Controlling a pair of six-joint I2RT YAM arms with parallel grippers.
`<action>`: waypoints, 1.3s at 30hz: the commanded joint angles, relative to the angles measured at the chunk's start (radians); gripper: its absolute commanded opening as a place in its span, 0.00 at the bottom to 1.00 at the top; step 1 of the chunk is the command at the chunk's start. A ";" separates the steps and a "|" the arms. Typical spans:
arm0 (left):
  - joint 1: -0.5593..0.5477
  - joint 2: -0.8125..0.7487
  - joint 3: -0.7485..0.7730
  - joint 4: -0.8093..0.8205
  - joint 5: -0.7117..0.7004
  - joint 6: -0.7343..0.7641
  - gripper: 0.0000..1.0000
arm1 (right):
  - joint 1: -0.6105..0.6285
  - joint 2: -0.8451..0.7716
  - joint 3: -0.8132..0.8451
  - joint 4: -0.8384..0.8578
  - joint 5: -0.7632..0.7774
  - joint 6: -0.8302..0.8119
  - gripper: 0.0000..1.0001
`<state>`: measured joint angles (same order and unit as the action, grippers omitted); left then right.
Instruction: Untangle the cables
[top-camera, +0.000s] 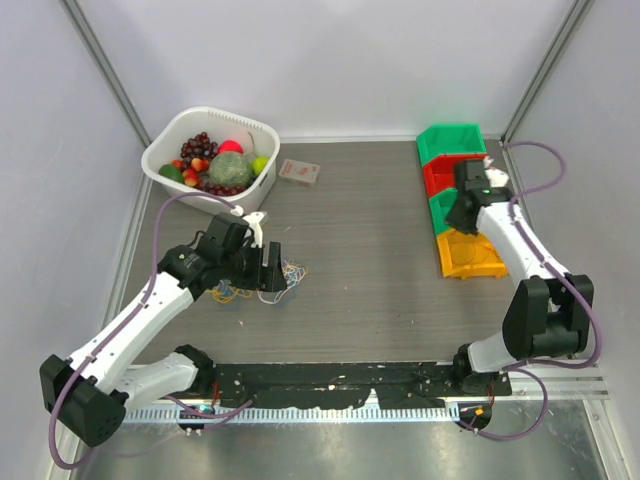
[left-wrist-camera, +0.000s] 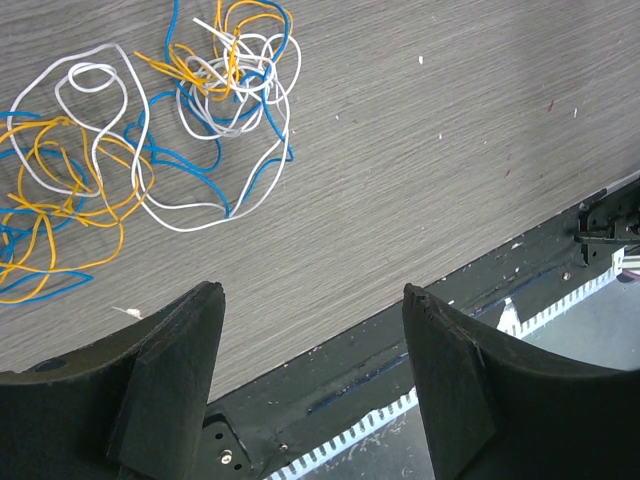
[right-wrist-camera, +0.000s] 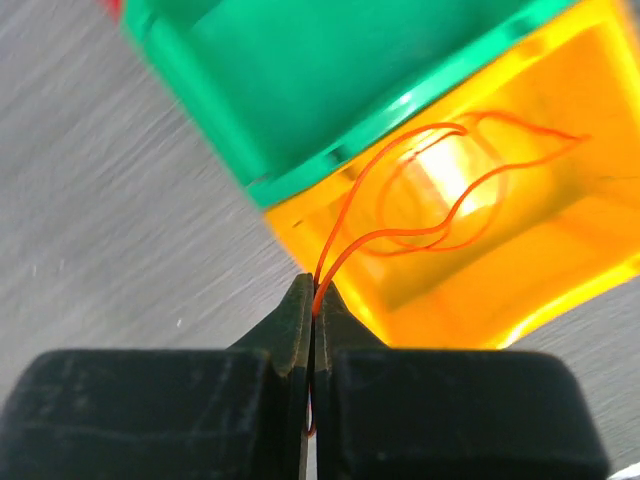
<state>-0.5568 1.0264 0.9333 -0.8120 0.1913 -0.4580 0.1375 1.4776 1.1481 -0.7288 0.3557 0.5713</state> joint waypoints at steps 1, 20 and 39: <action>-0.012 -0.002 0.048 0.020 -0.003 0.028 0.75 | -0.174 -0.010 0.007 -0.087 -0.070 0.012 0.01; -0.014 -0.043 0.038 -0.010 -0.056 0.071 0.76 | -0.345 0.268 0.044 0.055 -0.212 -0.116 0.07; -0.014 -0.014 0.048 -0.010 -0.056 0.044 0.80 | -0.340 -0.013 0.153 -0.195 -0.146 -0.180 0.62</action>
<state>-0.5674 1.0065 0.9443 -0.8215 0.1410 -0.4107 -0.2050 1.5204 1.2560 -0.8879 0.1749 0.4374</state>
